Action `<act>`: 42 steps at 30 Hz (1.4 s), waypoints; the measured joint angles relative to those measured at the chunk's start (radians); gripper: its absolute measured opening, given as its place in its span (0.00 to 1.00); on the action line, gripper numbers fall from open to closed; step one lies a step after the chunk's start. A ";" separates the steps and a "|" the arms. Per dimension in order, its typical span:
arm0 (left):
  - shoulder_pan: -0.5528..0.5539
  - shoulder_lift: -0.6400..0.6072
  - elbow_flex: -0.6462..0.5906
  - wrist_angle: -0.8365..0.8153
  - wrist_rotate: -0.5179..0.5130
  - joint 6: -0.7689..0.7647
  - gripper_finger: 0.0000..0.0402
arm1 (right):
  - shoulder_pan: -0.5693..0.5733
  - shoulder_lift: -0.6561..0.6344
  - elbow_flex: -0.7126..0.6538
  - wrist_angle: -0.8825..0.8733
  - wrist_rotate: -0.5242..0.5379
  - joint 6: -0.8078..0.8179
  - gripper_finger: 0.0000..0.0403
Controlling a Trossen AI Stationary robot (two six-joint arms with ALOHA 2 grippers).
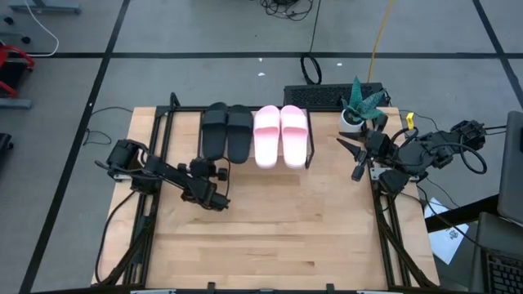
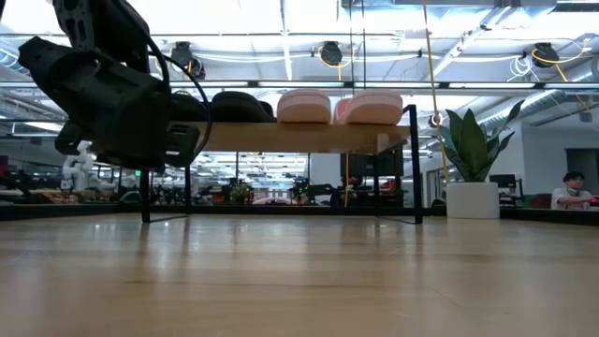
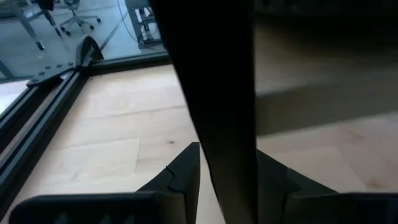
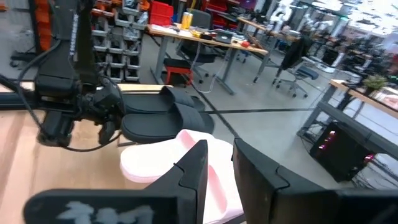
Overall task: Pick and place slides into the shelf
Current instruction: Adjust the shelf
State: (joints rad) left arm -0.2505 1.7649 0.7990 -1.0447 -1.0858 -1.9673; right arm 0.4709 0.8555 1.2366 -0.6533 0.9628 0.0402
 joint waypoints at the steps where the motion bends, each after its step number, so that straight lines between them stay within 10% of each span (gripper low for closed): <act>1: 0.004 0.000 0.000 0.000 -0.008 0.001 0.26 | 0.000 0.000 0.000 0.000 0.007 0.000 0.17; 42: 0.044 -0.001 0.000 0.096 -0.007 0.126 0.27 | 0.000 0.000 0.000 -0.001 0.005 0.019 0.17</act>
State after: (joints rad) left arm -0.2062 1.7641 0.7994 -0.9485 -1.0927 -1.8410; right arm 0.4709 0.8555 1.2366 -0.6540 0.9676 0.0589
